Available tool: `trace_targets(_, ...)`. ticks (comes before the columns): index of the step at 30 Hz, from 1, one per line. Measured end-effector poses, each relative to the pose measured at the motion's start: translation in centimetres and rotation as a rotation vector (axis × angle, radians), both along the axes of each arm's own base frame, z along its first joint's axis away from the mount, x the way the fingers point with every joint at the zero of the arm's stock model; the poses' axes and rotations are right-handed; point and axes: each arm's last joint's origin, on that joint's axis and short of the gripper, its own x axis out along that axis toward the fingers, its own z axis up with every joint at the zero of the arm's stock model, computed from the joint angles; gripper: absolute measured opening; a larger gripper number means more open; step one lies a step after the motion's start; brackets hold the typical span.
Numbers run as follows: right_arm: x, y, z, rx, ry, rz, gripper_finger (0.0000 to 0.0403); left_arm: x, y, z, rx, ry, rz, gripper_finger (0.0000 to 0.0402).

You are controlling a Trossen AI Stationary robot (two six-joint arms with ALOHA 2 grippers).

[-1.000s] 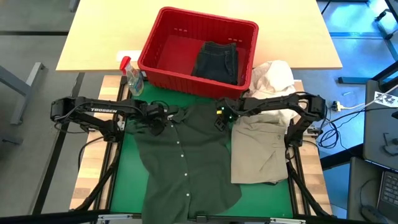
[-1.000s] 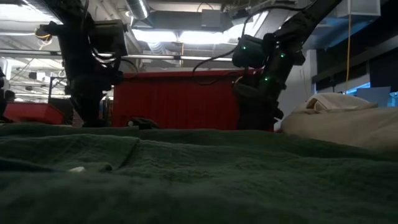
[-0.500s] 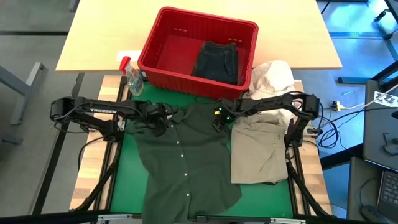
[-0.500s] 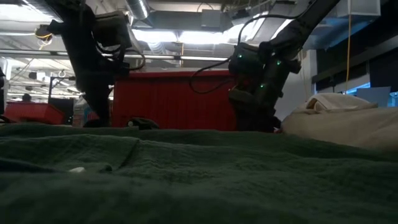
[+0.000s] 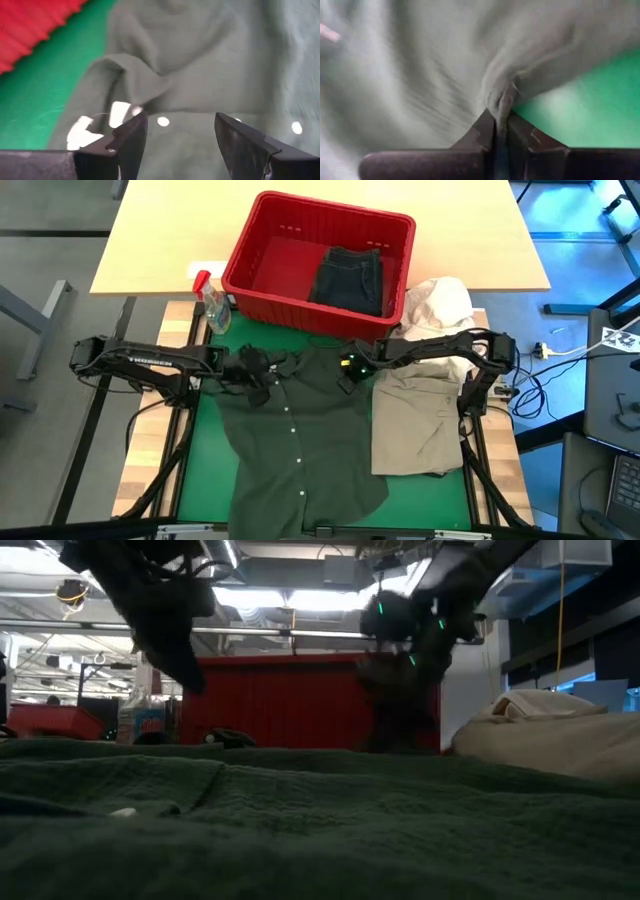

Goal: Fold Laundry from Bin
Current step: Fold the green polo shirt

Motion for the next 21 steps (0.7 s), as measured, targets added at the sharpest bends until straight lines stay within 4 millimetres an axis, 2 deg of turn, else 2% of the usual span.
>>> trace_targets(8,4.4,4.1,5.4,-0.099,-0.149,0.004,0.0012,-0.1,-2.6,-0.7,0.004,0.021,-0.099,0.0225)
trace_targets(14,6.3,7.1,7.8,-0.154,-0.278,-0.030,0.0020,-0.1,-3.0,-0.6,0.041,0.017,-0.098,0.0225)
trace_targets(17,6.9,8.2,8.5,-0.164,-0.374,-0.053,0.0010,-0.3,-3.0,0.2,0.031,-0.003,-0.103,0.0225)
trace_targets(21,7.7,9.5,9.3,-0.157,-0.490,-0.061,0.0010,-0.8,-3.2,2.4,0.030,-0.059,-0.116,0.0225)
